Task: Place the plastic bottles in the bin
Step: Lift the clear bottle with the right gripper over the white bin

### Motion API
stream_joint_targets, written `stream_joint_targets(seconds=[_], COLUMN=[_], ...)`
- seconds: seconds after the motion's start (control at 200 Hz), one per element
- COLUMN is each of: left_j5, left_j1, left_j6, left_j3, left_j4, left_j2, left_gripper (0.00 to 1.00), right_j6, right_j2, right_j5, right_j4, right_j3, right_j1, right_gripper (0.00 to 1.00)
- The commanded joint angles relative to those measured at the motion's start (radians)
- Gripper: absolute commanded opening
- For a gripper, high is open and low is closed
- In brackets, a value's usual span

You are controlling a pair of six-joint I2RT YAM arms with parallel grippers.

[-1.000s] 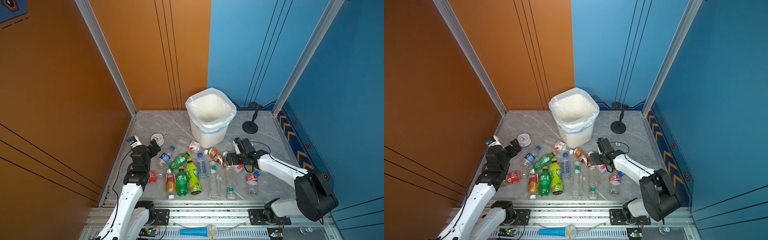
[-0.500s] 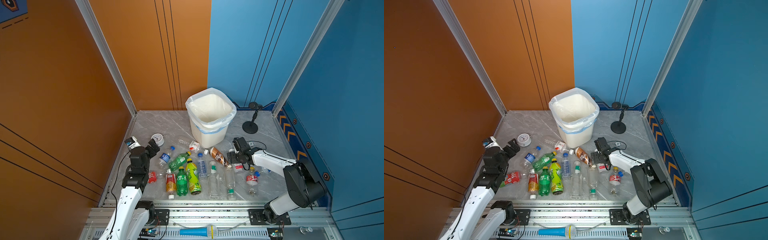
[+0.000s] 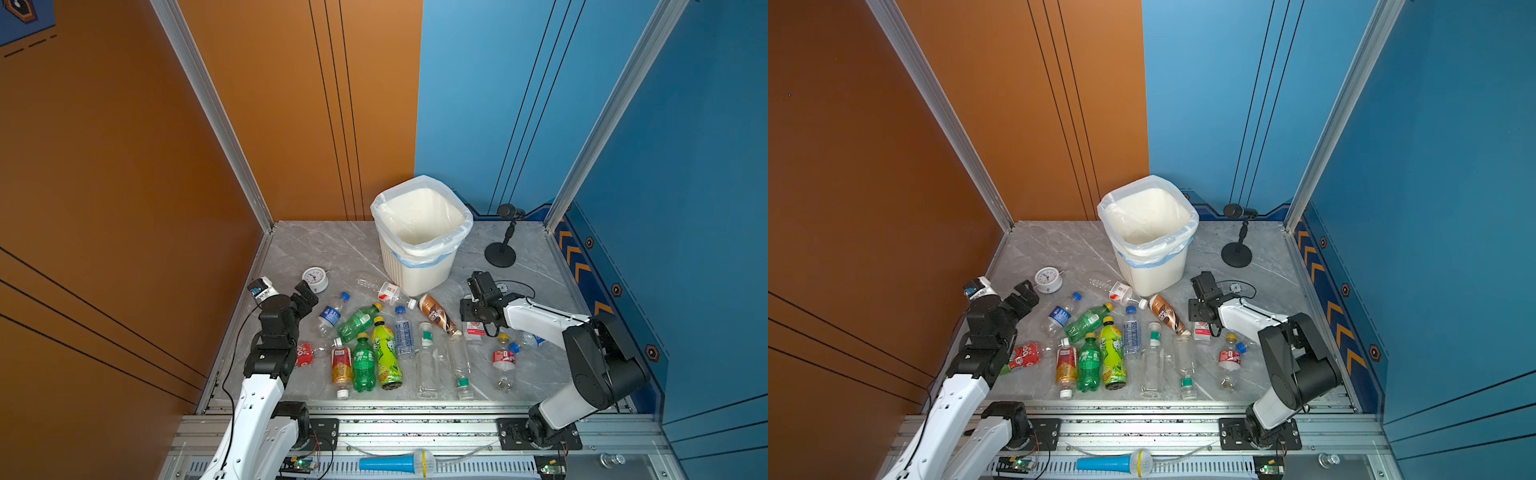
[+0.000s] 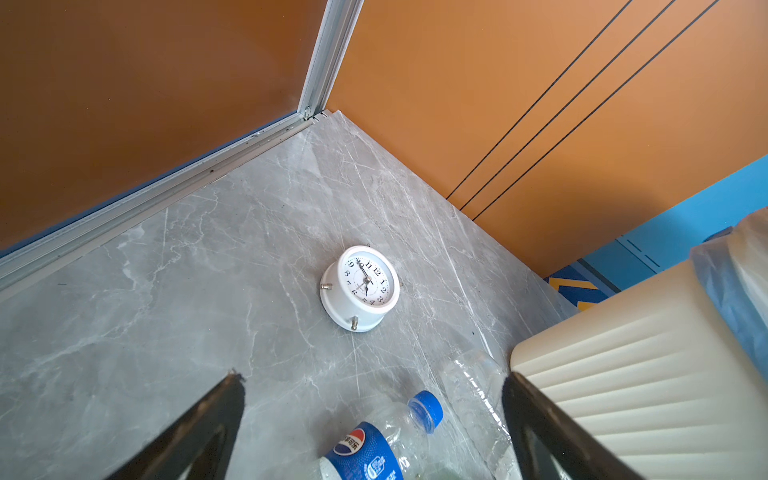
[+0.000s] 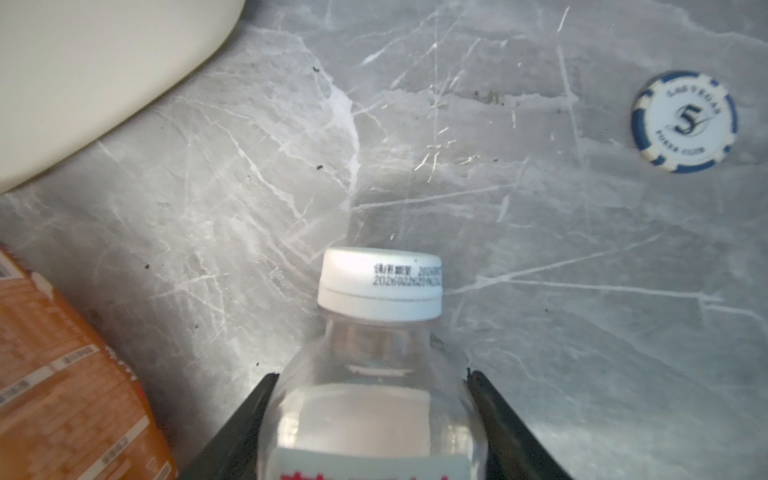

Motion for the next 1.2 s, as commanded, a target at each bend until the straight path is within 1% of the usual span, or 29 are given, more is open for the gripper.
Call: stream_joint_targets(seconds=[0.0, 0.14, 0.285, 0.446, 0.531, 0.606, 0.721, 0.861, 0.916, 1.081, 1.197], left_j5=[0.003, -0.007, -0.004, 0.004, 0.010, 0.021, 0.033, 0.051, 0.062, 0.075, 0.092], left_j1=[0.011, 0.016, 0.020, 0.023, 0.024, 0.023, 0.025, 0.026, 0.026, 0.028, 0.028], left_j6=[-0.018, -0.027, -0.046, -0.049, -0.055, -0.059, -0.057, -0.060, -0.061, -0.070, -0.085], left_j3=[-0.010, -0.009, -0.014, -0.011, -0.014, -0.016, -0.010, -0.012, -0.012, -0.005, -0.011], left_j4=[-0.015, -0.030, -0.030, -0.034, -0.037, -0.037, -0.049, -0.072, -0.084, -0.125, -0.132], left_j2=[-0.009, -0.012, -0.010, 0.003, 0.010, 0.014, 0.017, 0.014, 0.008, -0.011, -0.022], left_gripper=[0.98, 0.98, 0.98, 0.98, 0.98, 0.98, 0.98, 0.98, 0.98, 0.98, 0.98], right_j6=[0.021, 0.032, 0.023, -0.009, -0.031, -0.050, -0.072, -0.112, -0.126, -0.128, -0.142], right_j2=[-0.037, -0.132, -0.299, -0.467, -0.512, -0.517, -0.479, -0.371, -0.305, -0.043, 0.118], right_j5=[0.036, 0.045, 0.078, 0.135, 0.149, 0.144, 0.124, 0.093, 0.058, -0.036, -0.053], right_j4=[0.023, -0.009, -0.073, -0.102, -0.097, -0.088, -0.066, 0.024, 0.044, 0.001, -0.033], right_j3=[-0.002, 0.019, 0.063, 0.127, 0.187, 0.254, 0.380, 0.537, 0.617, 0.909, 1.077], right_j1=[-0.019, -0.037, -0.044, -0.048, -0.047, -0.040, -0.024, 0.016, 0.030, 0.060, 0.082], right_gripper=[0.58, 0.57, 0.57, 0.57, 0.57, 0.57, 0.57, 0.57, 0.57, 0.57, 0.57])
